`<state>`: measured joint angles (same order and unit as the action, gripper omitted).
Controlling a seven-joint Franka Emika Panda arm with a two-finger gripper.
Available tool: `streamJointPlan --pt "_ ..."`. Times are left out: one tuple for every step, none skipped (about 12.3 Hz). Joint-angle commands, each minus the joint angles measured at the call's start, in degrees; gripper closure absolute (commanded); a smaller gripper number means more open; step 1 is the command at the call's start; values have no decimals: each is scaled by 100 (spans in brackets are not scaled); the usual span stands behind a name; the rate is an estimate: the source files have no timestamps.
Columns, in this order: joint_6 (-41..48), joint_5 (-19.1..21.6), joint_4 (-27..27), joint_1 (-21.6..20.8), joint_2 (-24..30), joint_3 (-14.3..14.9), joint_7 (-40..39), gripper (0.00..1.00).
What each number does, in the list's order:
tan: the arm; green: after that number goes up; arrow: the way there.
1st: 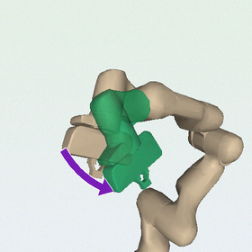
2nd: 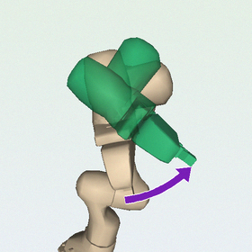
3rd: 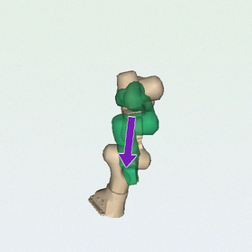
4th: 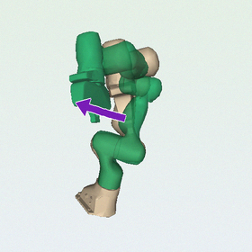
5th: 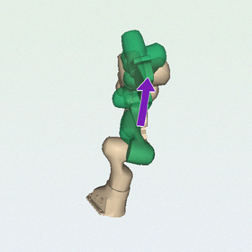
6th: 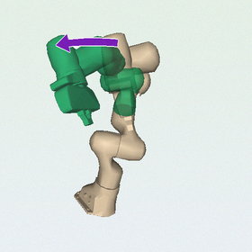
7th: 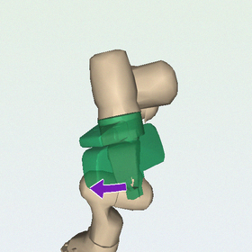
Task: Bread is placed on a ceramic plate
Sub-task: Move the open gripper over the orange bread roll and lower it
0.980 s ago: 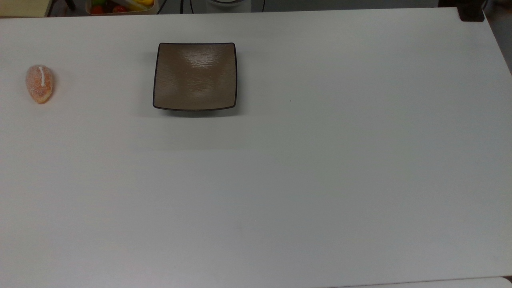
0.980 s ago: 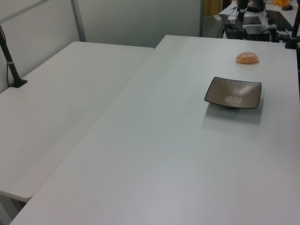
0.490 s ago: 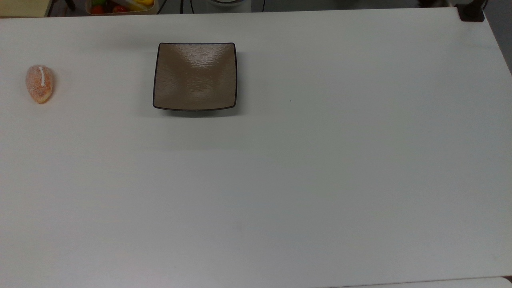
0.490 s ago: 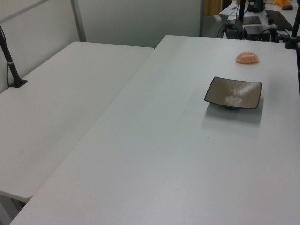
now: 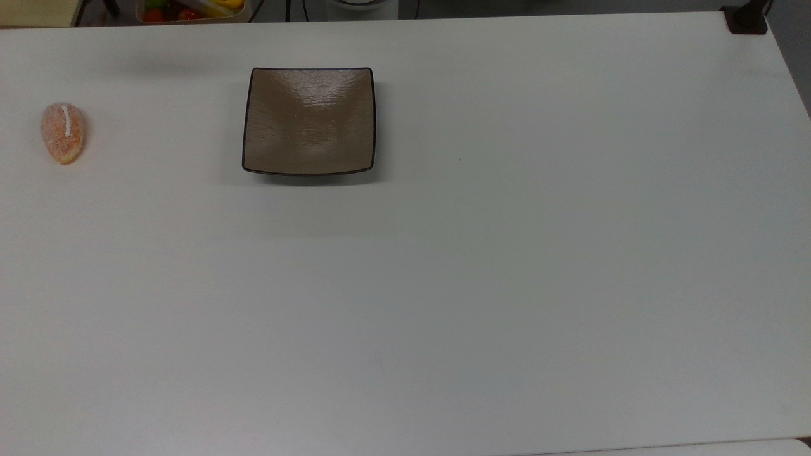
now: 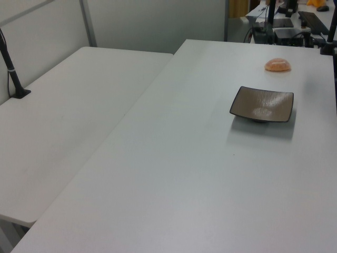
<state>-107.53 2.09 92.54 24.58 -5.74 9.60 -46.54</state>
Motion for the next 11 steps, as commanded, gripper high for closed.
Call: streamJointPlan --pt "-495 134 18 126 -593 34 -452 0" --pt "-714 125 18 135 -839 34 -461 0" --pt "-925 108 18 135 -1085 34 -470 0" --pt "-1136 56 36 144 -1244 34 -470 0" --pt "-1321 38 123 196 -1376 34 -470 0" --pt "-1471 29 193 223 -1473 42 -470 0" --pt "-1690 29 316 223 -1604 42 -470 0" --pt "-1814 20 361 223 -1701 42 -470 0" --pt "-1902 20 379 223 -1789 42 -470 0" --pt "-2007 11 379 223 -1886 42 -470 0" --pt "-2087 11 379 223 -1974 42 -470 0"
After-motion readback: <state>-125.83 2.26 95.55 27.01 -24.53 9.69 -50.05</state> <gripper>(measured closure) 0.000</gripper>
